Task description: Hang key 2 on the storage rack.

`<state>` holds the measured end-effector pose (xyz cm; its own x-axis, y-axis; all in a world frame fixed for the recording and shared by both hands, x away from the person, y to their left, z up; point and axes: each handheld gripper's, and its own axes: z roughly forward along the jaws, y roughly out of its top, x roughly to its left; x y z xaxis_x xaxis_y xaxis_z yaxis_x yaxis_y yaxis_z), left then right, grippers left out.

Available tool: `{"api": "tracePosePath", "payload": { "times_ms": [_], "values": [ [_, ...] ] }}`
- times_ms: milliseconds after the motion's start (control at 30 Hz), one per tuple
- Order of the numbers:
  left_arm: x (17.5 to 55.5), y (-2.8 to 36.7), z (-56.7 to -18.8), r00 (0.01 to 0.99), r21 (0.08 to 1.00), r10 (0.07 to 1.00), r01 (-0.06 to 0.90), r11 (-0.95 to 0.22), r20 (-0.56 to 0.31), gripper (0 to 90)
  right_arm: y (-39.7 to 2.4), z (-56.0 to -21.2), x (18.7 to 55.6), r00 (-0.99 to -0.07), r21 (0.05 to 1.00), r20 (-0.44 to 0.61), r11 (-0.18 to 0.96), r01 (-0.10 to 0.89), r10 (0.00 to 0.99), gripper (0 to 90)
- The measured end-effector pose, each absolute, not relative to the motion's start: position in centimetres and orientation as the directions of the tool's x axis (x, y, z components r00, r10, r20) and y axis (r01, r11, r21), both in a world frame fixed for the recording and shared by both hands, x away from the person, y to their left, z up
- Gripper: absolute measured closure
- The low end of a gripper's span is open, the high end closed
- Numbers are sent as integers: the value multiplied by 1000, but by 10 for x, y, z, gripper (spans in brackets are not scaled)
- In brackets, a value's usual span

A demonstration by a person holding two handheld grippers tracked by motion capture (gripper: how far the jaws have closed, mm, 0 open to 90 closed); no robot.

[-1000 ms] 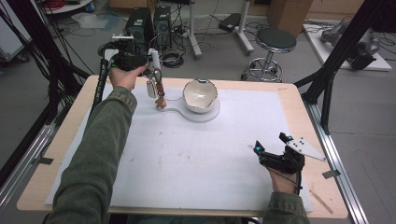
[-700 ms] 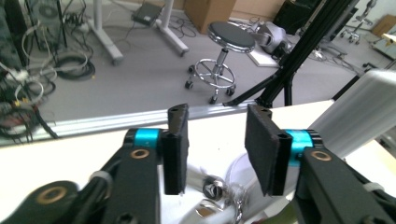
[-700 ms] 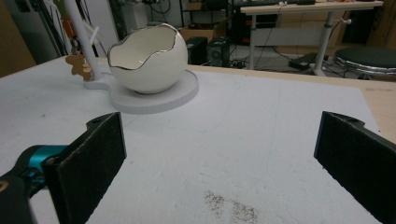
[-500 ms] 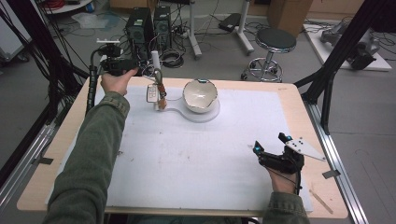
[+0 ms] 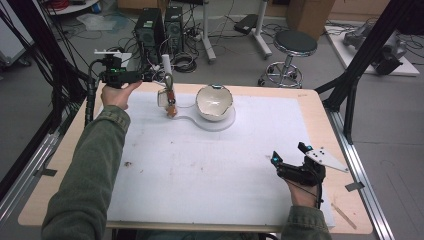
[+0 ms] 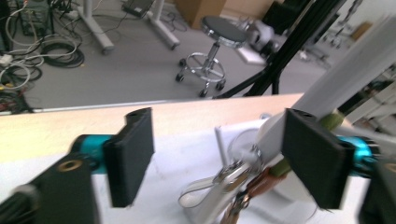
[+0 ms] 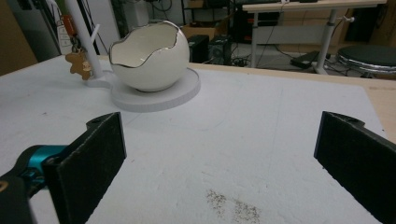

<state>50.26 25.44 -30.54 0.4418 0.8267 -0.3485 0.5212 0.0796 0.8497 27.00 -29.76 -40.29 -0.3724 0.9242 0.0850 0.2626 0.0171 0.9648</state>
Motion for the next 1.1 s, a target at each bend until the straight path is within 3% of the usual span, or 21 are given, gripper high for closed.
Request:
{"api": "tracePosePath", "payload": {
  "times_ms": [300, 1100],
  "values": [
    [490, 252, -311, 427, 839, 868, 544, -24, -252, 16, -297, -403, 271, -373, 963, 85, 19, 267, 924, 9],
    [449, 260, -328, 444, 866, 875, 496, -60, -194, 16, -297, -403, 270, -376, 962, 87, 20, 271, 923, 9]
  ]
}}
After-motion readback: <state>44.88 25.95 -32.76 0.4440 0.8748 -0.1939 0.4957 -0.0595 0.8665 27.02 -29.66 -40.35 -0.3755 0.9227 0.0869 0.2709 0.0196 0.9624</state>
